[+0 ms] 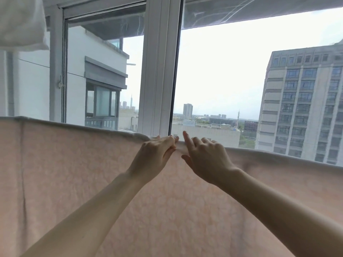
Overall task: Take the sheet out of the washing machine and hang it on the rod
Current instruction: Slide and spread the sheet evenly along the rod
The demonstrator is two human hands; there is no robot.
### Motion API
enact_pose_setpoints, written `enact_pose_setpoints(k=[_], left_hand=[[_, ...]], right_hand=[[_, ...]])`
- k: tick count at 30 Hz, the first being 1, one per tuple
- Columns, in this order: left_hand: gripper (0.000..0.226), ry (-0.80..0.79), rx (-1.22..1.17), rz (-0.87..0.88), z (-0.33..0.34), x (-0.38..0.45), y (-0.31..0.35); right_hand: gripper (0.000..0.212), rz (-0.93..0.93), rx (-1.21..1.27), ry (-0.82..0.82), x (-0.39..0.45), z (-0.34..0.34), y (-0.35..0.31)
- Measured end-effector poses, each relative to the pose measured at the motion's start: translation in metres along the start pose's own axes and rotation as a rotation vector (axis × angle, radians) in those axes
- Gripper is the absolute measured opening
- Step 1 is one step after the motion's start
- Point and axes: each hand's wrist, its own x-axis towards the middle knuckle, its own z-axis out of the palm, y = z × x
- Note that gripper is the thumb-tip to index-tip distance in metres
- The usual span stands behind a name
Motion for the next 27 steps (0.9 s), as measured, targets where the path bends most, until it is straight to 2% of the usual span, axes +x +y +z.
enact_pose_setpoints(k=[5, 10, 13, 19, 23, 27], left_hand=[[0.008, 0.018, 0.008, -0.039, 0.002, -0.001, -0.008], [0.013, -0.047, 0.013, -0.029, -0.002, -0.001, -0.028], [0.024, -0.082, 0.113, -0.036, -0.008, -0.001, -0.05], [0.019, -0.095, 0.213, -0.165, -0.032, -0.001, -0.083], [0.019, -0.032, 0.332, -0.114, -0.033, -0.008, -0.09], [0.01, -0.055, 0.407, 0.007, -0.028, -0.018, -0.094]], right_hand=[[0.059, 0.03, -0.046, 0.095, 0.01, 0.018, -0.017], [0.064, -0.006, 0.057, 0.216, -0.001, 0.032, -0.007], [0.062, -0.007, 0.079, 0.211, -0.001, 0.032, -0.001], [0.047, -0.004, 0.132, 0.186, 0.002, 0.029, 0.002], [0.047, 0.012, 0.139, 0.165, 0.003, 0.03, 0.0], [0.046, 0.002, 0.143, 0.141, 0.004, 0.029, -0.001]])
